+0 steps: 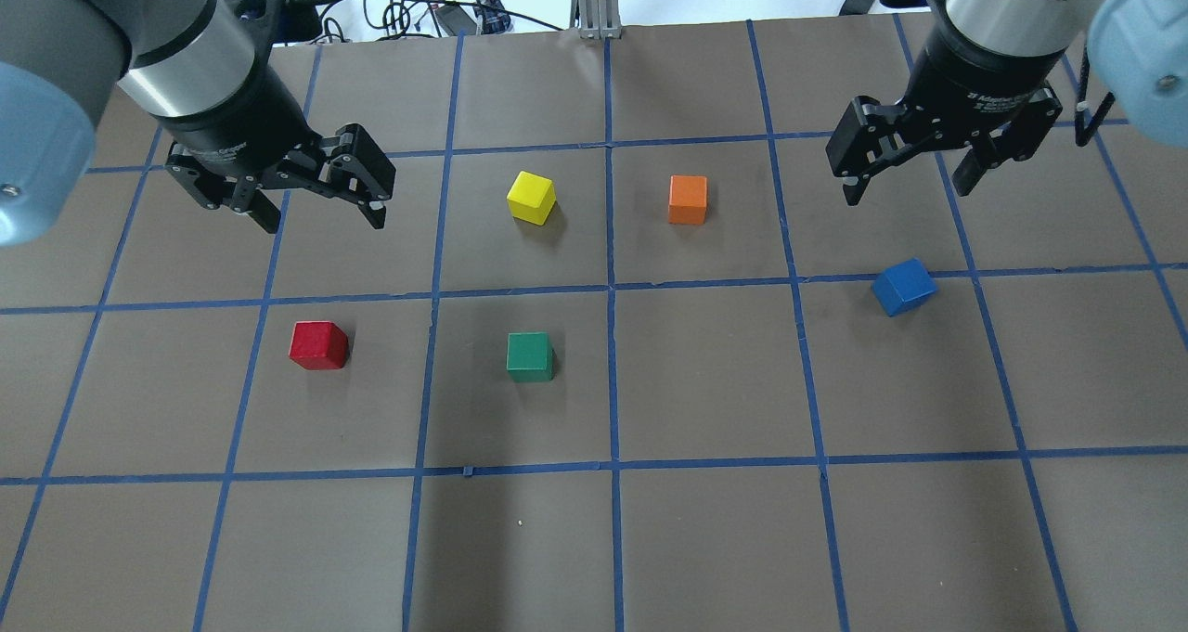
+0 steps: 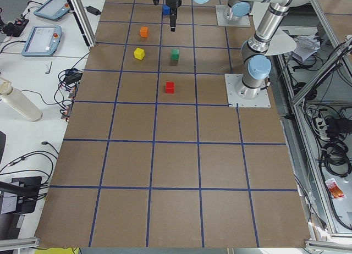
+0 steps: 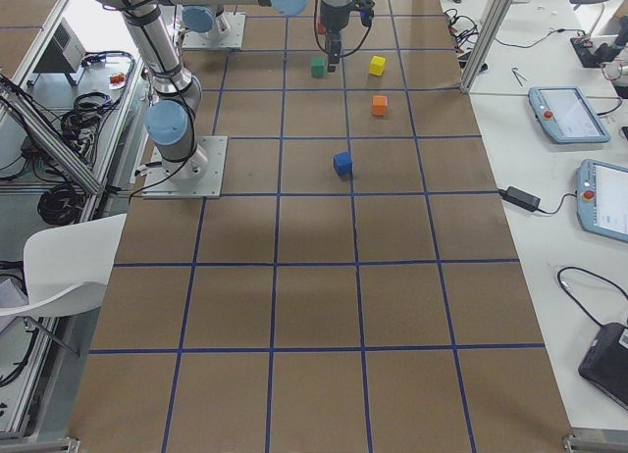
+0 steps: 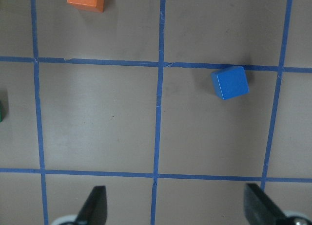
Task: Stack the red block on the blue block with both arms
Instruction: 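Move the left gripper down toward the red cube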
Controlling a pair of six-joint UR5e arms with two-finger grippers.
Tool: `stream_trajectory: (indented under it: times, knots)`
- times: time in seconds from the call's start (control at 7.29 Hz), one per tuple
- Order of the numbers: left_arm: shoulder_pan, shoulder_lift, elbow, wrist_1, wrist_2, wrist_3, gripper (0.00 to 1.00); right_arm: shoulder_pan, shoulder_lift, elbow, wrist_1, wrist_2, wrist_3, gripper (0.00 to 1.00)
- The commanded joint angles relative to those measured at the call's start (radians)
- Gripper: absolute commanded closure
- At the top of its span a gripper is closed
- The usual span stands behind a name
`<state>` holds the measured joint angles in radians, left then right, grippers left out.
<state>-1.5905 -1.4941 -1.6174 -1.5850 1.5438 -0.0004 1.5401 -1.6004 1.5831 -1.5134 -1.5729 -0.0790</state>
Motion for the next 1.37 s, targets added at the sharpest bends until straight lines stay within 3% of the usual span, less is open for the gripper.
stream_trajectory:
  times: [0.0, 0.41, 0.82, 1.1, 1.24]
  knots:
    - [-0.003, 0.018, 0.001, 0.005, 0.001, -0.015, 0.0, 0.002, 0.004, -0.006, -0.002, 0.001, -0.002, 0.0]
    - [-0.005, -0.003, -0.004, 0.007, 0.001, -0.015, 0.0, 0.0, 0.076, -0.123, 0.048, 0.002, -0.004, 0.0]
    - [0.013, 0.003, -0.042, 0.04, -0.001, 0.014, 0.0, 0.003, 0.065, -0.089, 0.032, 0.011, 0.027, 0.0]
    - [0.058, -0.008, -0.062, 0.06, 0.001, 0.133, 0.0, 0.003, 0.066, -0.091, 0.013, 0.01, 0.024, 0.0]
    - [0.105, -0.015, -0.119, 0.107, 0.001, 0.17, 0.0, 0.003, 0.066, -0.084, 0.013, 0.013, 0.024, 0.0]
